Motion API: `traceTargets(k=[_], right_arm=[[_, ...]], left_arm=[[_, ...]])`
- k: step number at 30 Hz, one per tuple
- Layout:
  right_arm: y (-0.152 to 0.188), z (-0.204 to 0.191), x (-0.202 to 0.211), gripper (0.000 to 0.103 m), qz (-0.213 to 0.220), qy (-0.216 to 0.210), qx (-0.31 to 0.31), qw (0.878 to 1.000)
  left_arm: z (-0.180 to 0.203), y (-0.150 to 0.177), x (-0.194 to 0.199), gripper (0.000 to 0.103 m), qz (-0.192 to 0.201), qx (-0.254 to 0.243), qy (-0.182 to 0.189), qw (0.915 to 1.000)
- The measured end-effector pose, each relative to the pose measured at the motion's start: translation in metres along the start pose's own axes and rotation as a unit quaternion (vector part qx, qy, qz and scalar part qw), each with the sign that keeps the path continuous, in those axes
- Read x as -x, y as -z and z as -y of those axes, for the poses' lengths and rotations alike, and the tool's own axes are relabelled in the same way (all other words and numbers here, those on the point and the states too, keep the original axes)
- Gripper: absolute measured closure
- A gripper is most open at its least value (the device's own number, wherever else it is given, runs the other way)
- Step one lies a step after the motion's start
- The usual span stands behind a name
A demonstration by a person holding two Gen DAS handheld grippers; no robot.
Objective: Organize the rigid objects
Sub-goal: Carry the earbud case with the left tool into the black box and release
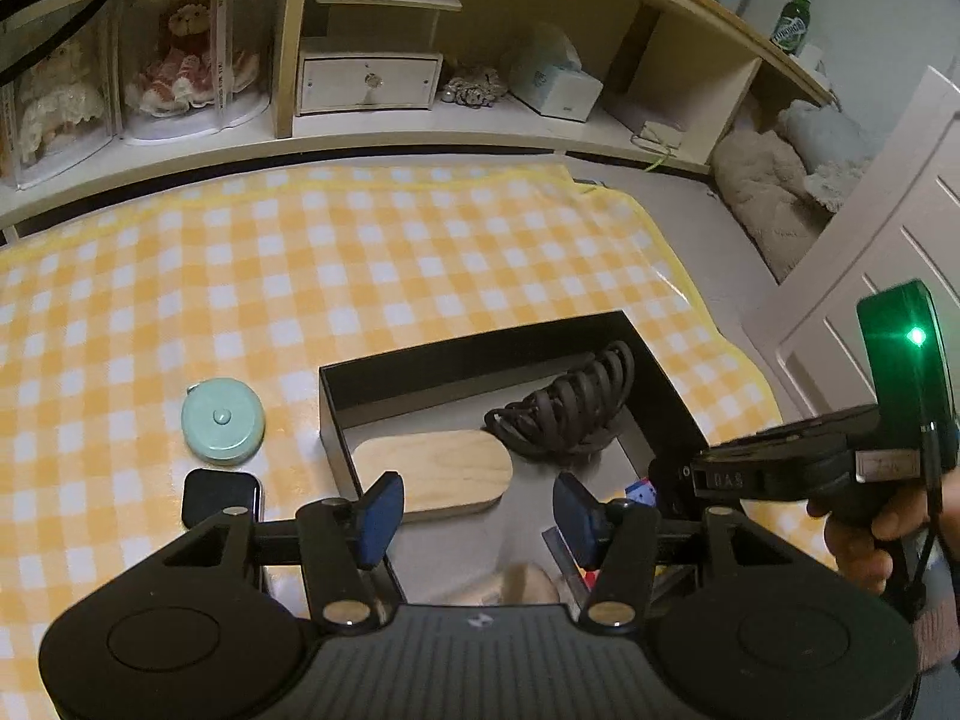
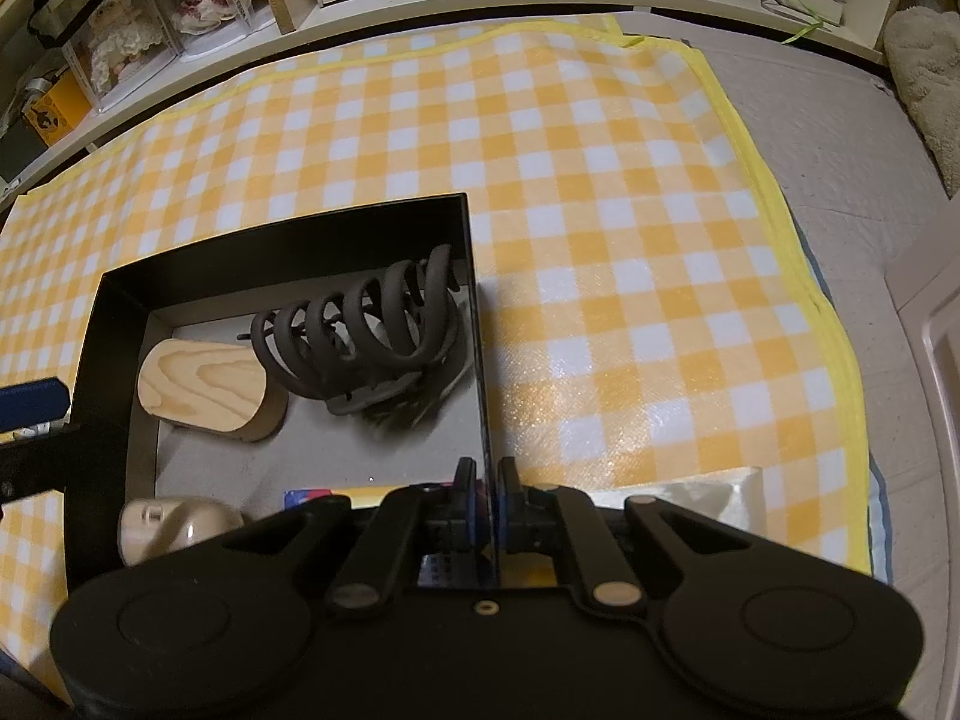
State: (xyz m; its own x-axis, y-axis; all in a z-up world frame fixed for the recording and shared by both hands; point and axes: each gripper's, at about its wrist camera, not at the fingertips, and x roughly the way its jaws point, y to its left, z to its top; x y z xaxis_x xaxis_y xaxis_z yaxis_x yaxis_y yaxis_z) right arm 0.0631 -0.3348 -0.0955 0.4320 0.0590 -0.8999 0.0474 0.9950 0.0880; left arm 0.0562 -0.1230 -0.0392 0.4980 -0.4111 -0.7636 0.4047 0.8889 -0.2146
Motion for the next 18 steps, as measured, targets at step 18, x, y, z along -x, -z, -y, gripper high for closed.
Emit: traceTargets(k=[18], right_arm=[[0.0004, -0.0004, 0.0005, 0.096, 0.000, 0.000, 0.000, 1.000]], left_arm=[[0.0096, 0.0096, 0.0087, 0.047, -0.022, -0.006, 0.013, 0.9996]])
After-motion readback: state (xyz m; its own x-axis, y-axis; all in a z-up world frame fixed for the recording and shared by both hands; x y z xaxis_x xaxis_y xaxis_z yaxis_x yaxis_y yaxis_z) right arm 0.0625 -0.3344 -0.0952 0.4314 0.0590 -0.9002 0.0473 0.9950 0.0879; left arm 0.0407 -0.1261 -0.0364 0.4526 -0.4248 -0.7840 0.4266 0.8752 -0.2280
